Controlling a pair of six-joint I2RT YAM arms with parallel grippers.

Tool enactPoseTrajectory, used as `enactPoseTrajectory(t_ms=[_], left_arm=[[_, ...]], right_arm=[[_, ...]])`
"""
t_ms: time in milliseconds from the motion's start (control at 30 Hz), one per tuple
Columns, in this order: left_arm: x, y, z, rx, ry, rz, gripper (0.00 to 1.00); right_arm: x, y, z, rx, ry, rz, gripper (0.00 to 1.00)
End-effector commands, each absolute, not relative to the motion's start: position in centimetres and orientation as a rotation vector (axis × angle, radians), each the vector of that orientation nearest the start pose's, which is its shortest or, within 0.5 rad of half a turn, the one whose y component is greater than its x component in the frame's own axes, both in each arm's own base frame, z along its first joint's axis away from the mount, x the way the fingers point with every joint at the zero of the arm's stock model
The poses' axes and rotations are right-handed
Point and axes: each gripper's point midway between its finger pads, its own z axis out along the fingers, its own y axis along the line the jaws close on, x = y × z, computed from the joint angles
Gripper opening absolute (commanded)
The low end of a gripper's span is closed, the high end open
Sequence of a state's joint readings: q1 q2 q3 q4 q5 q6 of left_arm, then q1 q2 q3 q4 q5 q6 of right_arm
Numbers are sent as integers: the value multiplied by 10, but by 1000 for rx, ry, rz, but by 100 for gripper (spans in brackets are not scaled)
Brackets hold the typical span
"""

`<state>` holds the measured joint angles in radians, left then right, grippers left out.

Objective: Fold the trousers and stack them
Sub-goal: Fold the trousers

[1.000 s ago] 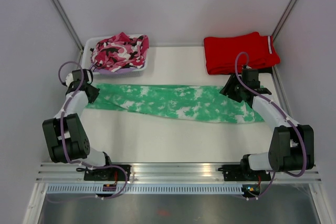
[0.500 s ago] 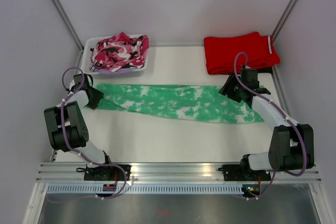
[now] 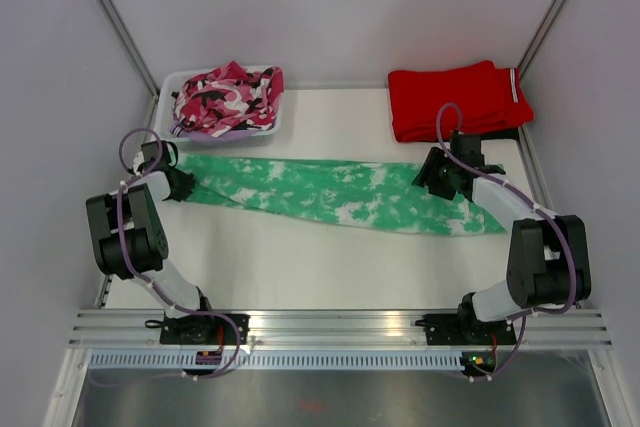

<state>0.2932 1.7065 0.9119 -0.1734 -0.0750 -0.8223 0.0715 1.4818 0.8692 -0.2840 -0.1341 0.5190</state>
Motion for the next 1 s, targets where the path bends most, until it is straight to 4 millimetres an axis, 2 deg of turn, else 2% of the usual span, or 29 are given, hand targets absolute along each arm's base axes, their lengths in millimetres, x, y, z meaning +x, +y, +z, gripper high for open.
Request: enactPoseTrajectory(t_ms=[0,67,100,200,333,367,400,433,467,567,700,900,967], left_arm=[[384,95,9,-1391,2133,-131,22],[384,96,9,-1385,2133,-128,5],[384,97,10,-1385,2135,-124,2],[382,98,18,-1336,2164,-105,2],[373,106,45,-1268,2166,-40,2],[372,107,60,-1238,2146,-35,2],[370,108,67,-1207,2154,-20,2],[362,108,69,-1206,2171,8,2],[358,109,80,-1187,2161,19,2],[342,108,86,-1196,2160,47,2],[319,106,71,-1255,2157,77,2],[303,100,49,-1312,2188,72,2],[303,104,48,-1332,2183,81,12]], right_arm=[[367,74,83,466,2411,426,61],[368,74,83,468,2410,422,61],[367,74,82,465,2414,421,61],[366,74,82,466,2415,419,61],[365,75,83,462,2413,420,61],[364,76,82,461,2418,422,61],[364,76,82,463,2420,424,61],[364,77,82,458,2419,426,61],[364,78,81,457,2421,426,61],[362,80,79,452,2426,432,61],[361,84,77,453,2435,453,61],[361,84,78,430,2444,445,61],[360,84,75,430,2461,443,62]])
